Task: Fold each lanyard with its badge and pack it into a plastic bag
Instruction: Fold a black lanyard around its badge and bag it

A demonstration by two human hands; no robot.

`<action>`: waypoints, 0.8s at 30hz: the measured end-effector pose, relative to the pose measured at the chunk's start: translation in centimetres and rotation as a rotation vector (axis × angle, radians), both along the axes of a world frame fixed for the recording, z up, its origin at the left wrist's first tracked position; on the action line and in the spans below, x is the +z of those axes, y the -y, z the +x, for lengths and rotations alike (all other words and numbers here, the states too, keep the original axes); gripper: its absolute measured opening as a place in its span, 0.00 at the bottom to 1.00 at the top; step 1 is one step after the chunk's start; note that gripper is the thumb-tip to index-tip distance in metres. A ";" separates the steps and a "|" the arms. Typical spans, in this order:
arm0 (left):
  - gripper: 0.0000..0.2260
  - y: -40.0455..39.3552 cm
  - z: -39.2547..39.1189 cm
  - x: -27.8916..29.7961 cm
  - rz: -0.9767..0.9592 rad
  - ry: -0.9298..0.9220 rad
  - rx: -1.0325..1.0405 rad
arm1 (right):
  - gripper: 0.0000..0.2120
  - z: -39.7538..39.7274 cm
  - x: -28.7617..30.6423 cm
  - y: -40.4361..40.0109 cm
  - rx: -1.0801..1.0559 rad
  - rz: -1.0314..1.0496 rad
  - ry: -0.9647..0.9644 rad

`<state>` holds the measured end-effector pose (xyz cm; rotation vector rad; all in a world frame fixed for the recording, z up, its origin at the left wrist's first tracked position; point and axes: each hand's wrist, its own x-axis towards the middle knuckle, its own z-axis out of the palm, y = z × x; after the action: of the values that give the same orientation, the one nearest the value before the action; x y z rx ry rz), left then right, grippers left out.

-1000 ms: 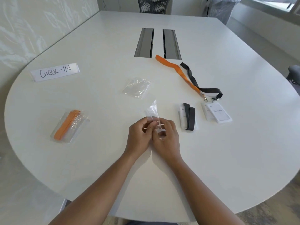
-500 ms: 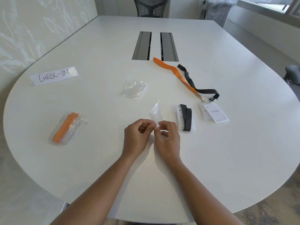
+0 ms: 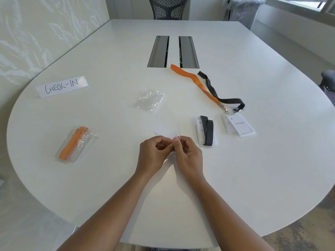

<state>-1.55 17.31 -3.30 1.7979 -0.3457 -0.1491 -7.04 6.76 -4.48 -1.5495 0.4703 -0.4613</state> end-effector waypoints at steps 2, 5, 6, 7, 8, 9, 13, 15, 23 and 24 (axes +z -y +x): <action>0.03 0.0 -0.1 0.0 -0.002 -0.008 -0.009 | 0.12 0.1 0.0 0.0 -0.029 -0.017 -0.014; 0.03 -0.1 -0.1 0.1 -0.011 -0.014 -0.029 | 0.12 0.4 -0.2 0.0 -0.069 -0.028 -0.024; 0.04 -0.1 -0.1 0.2 -0.020 -0.011 -0.034 | 0.11 0.5 -0.2 0.1 -0.085 -0.016 -0.025; 0.04 -0.1 0.0 0.2 -0.031 -0.003 -0.034 | 0.09 0.5 -0.1 0.1 -0.105 -0.008 -0.025; 0.04 -0.2 0.0 0.2 -0.042 0.007 -0.027 | 0.06 0.6 -0.1 0.3 -0.124 -0.008 -0.023; 0.04 -0.2 0.1 0.2 -0.052 0.017 -0.015 | 0.04 0.6 0.1 0.4 -0.139 -0.013 -0.017; 0.05 -0.1 -0.1 0.1 -0.063 0.052 0.024 | 0.07 0.7 0.1 0.2 -0.178 -0.039 0.011; 0.06 0.0 -0.2 0.0 -0.058 0.059 0.035 | 0.07 0.8 -0.2 0.0 -0.147 -0.069 0.017; 0.05 -0.1 -0.5 1.0 -0.019 0.039 0.021 | 0.24 0.7 0.7 0.6 0.027 -0.246 -0.074; 0.05 -0.2 -0.3 1.1 0.002 0.046 -0.002 | 0.26 0.7 0.9 1.0 0.048 -0.248 -0.098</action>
<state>-1.89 17.47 -2.23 1.8055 -0.3801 -0.1093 -6.32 5.79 -3.57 -1.8244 0.4633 -0.4197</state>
